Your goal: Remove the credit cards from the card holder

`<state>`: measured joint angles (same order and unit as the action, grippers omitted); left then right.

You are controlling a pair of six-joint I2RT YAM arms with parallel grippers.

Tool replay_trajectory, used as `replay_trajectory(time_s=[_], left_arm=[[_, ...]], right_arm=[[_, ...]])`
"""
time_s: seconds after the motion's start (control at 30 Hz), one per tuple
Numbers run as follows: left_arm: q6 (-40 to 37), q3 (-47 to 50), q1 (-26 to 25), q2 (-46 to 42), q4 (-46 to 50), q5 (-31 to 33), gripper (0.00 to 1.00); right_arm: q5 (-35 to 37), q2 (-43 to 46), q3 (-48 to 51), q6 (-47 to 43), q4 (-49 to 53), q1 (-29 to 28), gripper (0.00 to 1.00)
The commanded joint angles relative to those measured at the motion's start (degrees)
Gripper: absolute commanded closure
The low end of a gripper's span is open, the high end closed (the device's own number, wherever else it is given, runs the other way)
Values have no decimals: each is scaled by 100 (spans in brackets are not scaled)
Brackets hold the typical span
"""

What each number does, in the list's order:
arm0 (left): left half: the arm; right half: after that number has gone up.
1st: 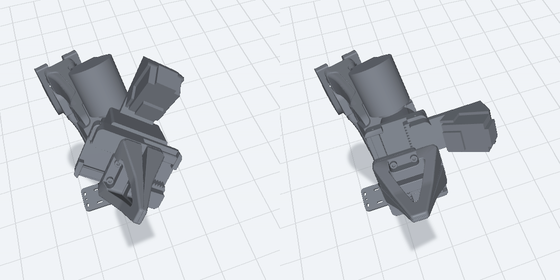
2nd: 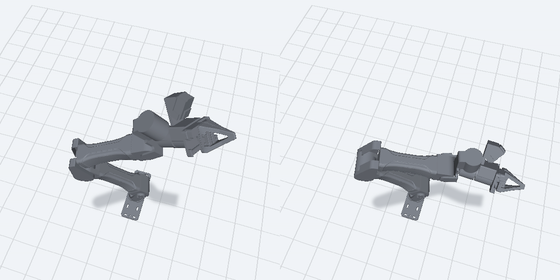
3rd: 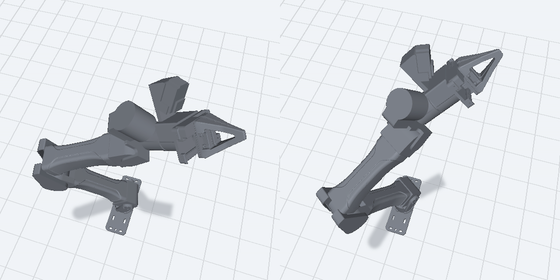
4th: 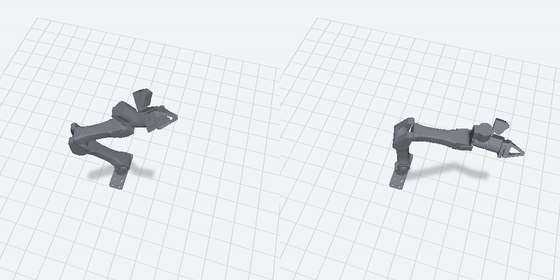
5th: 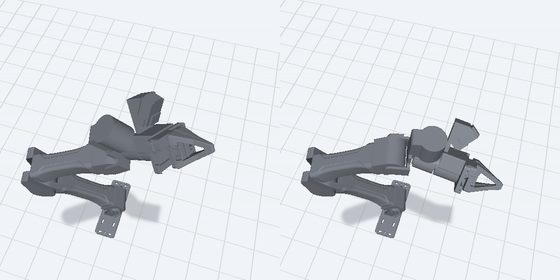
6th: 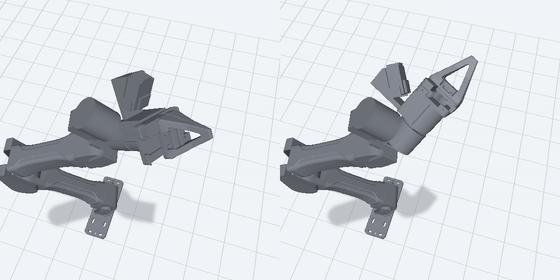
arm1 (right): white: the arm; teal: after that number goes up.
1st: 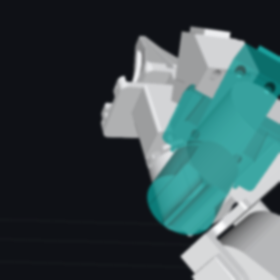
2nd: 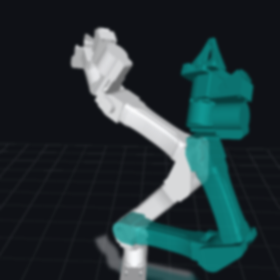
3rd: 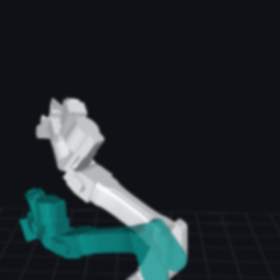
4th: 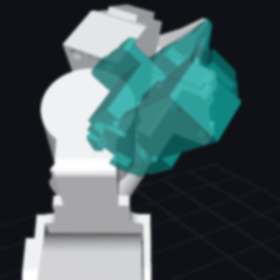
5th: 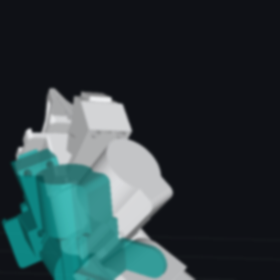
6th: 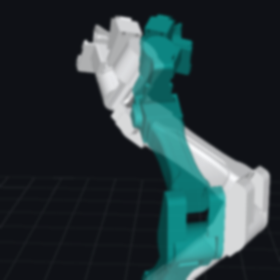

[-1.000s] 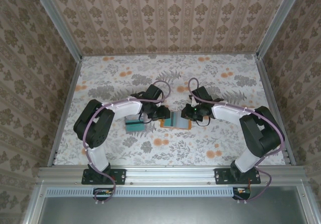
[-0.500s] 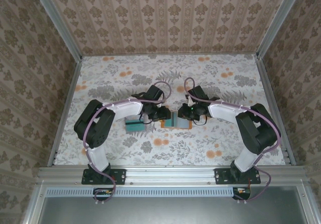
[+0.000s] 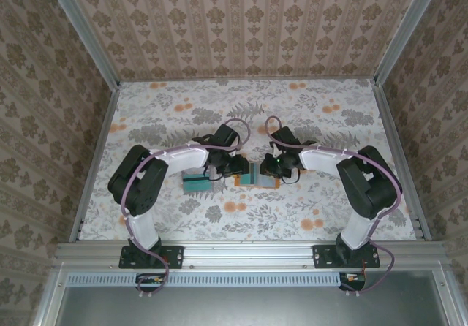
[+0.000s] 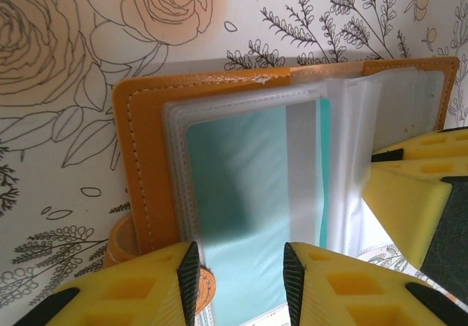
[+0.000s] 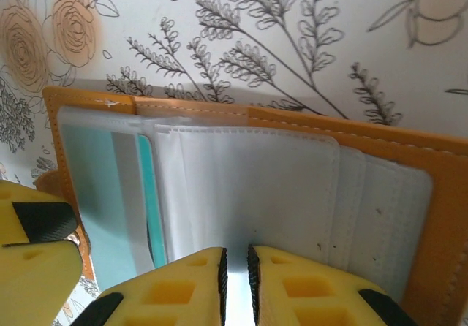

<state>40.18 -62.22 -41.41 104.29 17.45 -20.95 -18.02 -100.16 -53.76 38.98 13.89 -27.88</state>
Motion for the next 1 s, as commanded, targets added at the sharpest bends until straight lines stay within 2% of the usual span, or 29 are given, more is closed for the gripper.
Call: replay_trajectory(time_s=[0.0, 0.23, 0.4, 0.63, 0.97], left_arm=[[60, 85, -44, 81, 27, 12, 61], [86, 105, -50, 48, 34, 56, 62], [83, 105, -51, 65, 39, 65, 61], [84, 117, -49, 65, 40, 65, 61], [86, 115, -52, 65, 51, 64, 62]], right_arm=[[88, -182, -84, -90, 264, -69, 79], [273, 262, -127, -137, 436, -69, 78], [-15, 418, -119, -37, 239, -77, 79], [-478, 151, -137, 240, -185, -151, 80], [-594, -248, -214, 364, -271, -142, 82]])
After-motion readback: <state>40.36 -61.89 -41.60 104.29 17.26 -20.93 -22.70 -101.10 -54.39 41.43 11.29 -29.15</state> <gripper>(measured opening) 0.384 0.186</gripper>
